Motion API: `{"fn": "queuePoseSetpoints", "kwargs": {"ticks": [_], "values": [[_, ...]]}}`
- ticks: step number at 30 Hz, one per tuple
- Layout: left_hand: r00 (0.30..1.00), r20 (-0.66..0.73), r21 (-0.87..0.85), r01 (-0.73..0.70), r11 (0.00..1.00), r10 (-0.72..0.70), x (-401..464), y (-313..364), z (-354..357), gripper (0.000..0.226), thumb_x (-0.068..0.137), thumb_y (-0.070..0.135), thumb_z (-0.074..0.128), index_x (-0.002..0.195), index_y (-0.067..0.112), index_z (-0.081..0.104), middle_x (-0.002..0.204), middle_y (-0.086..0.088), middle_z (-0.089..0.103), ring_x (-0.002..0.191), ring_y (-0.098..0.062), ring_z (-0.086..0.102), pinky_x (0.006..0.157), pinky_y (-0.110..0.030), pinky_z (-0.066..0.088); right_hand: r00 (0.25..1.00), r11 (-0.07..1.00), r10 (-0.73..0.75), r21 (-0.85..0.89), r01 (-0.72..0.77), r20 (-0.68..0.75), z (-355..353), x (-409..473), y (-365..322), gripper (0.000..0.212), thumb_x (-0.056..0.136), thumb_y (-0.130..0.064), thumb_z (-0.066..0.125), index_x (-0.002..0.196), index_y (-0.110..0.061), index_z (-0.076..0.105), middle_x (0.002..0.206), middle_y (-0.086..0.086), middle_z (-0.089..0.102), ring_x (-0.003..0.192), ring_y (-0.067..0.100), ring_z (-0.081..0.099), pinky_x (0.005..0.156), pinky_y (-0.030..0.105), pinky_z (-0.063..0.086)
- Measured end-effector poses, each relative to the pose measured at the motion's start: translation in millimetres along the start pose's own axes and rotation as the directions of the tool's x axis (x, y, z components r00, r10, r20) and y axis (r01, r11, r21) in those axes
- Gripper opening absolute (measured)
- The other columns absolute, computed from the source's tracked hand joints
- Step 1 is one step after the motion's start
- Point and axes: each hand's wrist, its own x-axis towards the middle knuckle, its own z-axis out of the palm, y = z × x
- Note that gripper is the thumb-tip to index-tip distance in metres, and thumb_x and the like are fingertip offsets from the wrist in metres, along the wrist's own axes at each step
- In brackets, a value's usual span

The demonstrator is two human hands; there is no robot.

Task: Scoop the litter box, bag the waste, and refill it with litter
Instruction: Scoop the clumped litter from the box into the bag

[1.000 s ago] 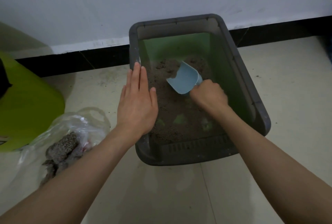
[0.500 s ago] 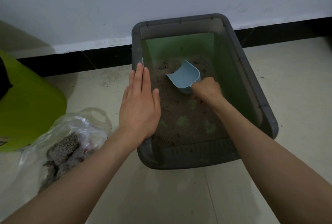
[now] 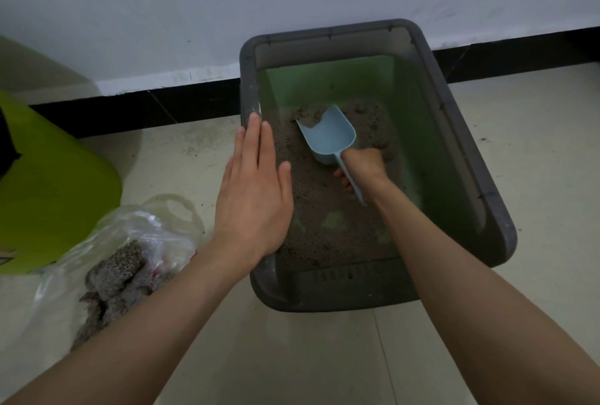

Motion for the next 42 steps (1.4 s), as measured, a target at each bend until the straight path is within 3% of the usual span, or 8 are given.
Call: {"fn": "queuePoseSetpoints", "kwargs": {"ticks": [3,9,19,24,28,31,38,42], "values": [[1.0,-0.002,0.001,0.003,1.0,-0.003,0.2,0.6,0.7,0.059,0.1,0.034,0.023,0.148,0.012,-0.004,0.157,0.002,-0.013,0.144,-0.013,-0.009,0.119,-0.032,0.007,1.0,0.999,0.001,0.044,-0.002,0.014,1.9,1.2,6.3,0.02,0.092,-0.016,0.043,0.088,-0.001,0.056,0.068,0.008,0.057,0.055,0.017,0.047,0.05,0.028,0.037],[1.0,-0.004,0.004,0.008,1.0,-0.008,0.5,1.2,0.2,0.059,0.1,0.034,0.023,0.148,0.013,-0.005,0.157,0.003,-0.013,0.144,-0.013,-0.01,0.118,-0.03,0.005,0.997,0.996,0.023,0.089,-0.03,0.074,-0.4,4.7,4.1,0.03,0.094,-0.019,0.04,0.116,-0.001,0.052,0.07,0.007,0.053,0.058,0.016,0.046,0.051,0.025,0.036],[1.0,0.001,0.007,0.016,1.0,-0.016,0.0,2.8,-0.1,0.06,0.1,0.035,0.023,0.148,0.014,-0.005,0.156,0.004,-0.015,0.144,-0.011,-0.011,0.119,-0.031,0.006,0.991,0.992,0.019,0.119,-0.035,0.13,18.4,6.4,-18.3,0.038,0.092,-0.013,0.036,0.127,-0.001,0.048,0.068,0.009,0.051,0.056,0.017,0.044,0.046,0.025,0.034],[1.0,-0.001,0.002,0.008,1.0,-0.008,0.3,2.2,0.2,0.06,0.1,0.035,0.022,0.148,0.013,-0.005,0.156,0.004,-0.015,0.144,-0.011,-0.011,0.119,-0.031,0.006,0.997,0.99,-0.007,0.142,-0.004,0.075,26.9,8.2,-19.1,0.036,0.091,-0.014,0.039,0.118,0.003,0.054,0.066,0.008,0.052,0.055,0.017,0.043,0.046,0.024,0.033],[1.0,-0.003,-0.001,0.009,1.0,-0.009,0.4,1.8,0.7,0.06,0.099,0.035,0.023,0.148,0.014,-0.005,0.156,0.004,-0.015,0.144,-0.011,-0.012,0.119,-0.031,0.007,0.997,0.986,-0.038,0.162,0.027,0.064,37.8,9.3,-12.1,0.024,0.09,-0.021,0.044,0.089,-0.003,0.059,0.066,0.007,0.054,0.054,0.016,0.045,0.046,0.024,0.035],[1.0,-0.004,-0.003,0.016,1.0,-0.016,0.5,1.4,0.7,0.06,0.1,0.035,0.022,0.148,0.015,-0.007,0.156,0.006,-0.016,0.144,-0.01,-0.012,0.119,-0.03,0.006,0.997,0.982,-0.066,0.182,0.056,0.048,43.7,12.0,-1.7,0.027,0.091,-0.027,0.047,0.073,-0.01,0.055,0.064,0.007,0.053,0.051,0.016,0.044,0.046,0.025,0.034],[1.0,-0.015,-0.012,0.014,1.0,-0.015,1.3,1.3,1.9,0.06,0.099,0.034,0.022,0.148,0.016,-0.007,0.156,0.007,-0.016,0.143,-0.009,-0.014,0.118,-0.028,0.004,0.971,0.927,-0.239,0.295,0.233,-0.015,47.0,15.2,10.6,0.023,0.091,-0.023,0.051,0.069,-0.015,0.052,0.057,0.004,0.048,0.047,0.014,0.042,0.043,0.022,0.033],[1.0,-0.013,-0.006,0.016,1.0,-0.016,1.3,1.4,2.1,0.06,0.099,0.034,0.021,0.148,0.016,-0.008,0.156,0.007,-0.017,0.143,-0.009,-0.014,0.117,-0.027,0.003,0.966,0.925,-0.256,0.285,0.25,-0.017,48.3,17.3,10.7,0.023,0.092,-0.02,0.05,0.07,-0.014,0.052,0.058,0.004,0.049,0.049,0.013,0.044,0.043,0.02,0.035]]}}
